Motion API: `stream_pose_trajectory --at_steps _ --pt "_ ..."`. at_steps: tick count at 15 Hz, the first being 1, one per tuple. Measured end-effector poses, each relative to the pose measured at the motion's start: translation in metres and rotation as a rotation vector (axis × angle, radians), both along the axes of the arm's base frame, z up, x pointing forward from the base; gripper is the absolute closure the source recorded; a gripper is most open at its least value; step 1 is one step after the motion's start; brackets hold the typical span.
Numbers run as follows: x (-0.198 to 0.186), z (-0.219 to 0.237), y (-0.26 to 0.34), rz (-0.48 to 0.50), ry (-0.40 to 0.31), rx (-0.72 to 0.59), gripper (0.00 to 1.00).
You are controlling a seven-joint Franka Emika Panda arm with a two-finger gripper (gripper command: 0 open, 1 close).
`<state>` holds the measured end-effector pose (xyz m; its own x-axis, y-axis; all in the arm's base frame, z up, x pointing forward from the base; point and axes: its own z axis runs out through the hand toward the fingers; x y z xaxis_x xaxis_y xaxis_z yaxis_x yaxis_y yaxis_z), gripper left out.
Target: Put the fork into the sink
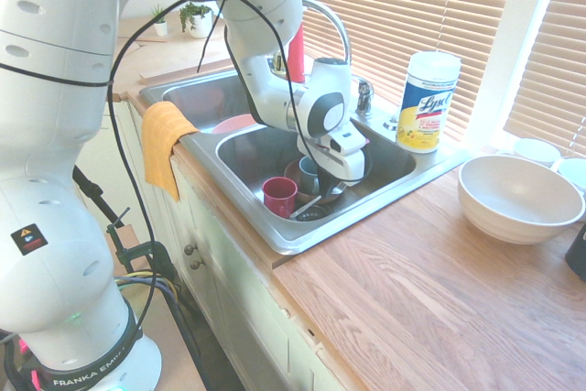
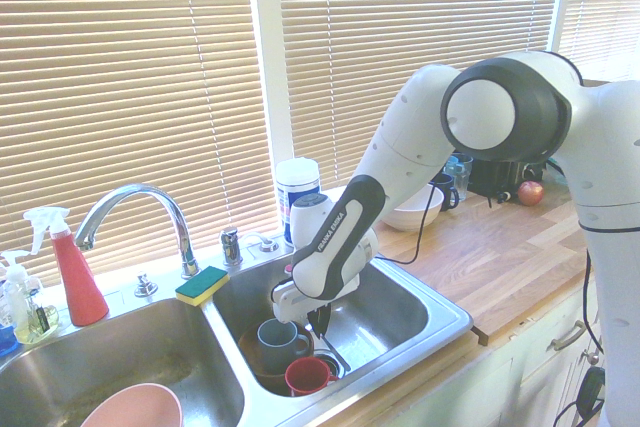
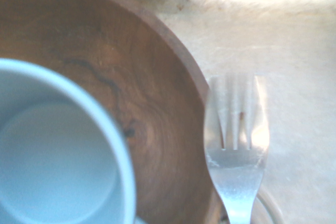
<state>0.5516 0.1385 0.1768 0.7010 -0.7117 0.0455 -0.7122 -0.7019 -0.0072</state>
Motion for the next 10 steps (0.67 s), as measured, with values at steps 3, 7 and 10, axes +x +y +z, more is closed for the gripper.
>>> stream_pose_trajectory --at_steps 3,7,10 --pt "0.001 -0.016 -0.003 0.000 0.019 0.005 0.00" --pt "0.000 -0.020 -0.005 0.005 0.026 0.011 0.00" --pt "0.002 -0.018 -0.009 0.004 0.021 0.011 0.00"
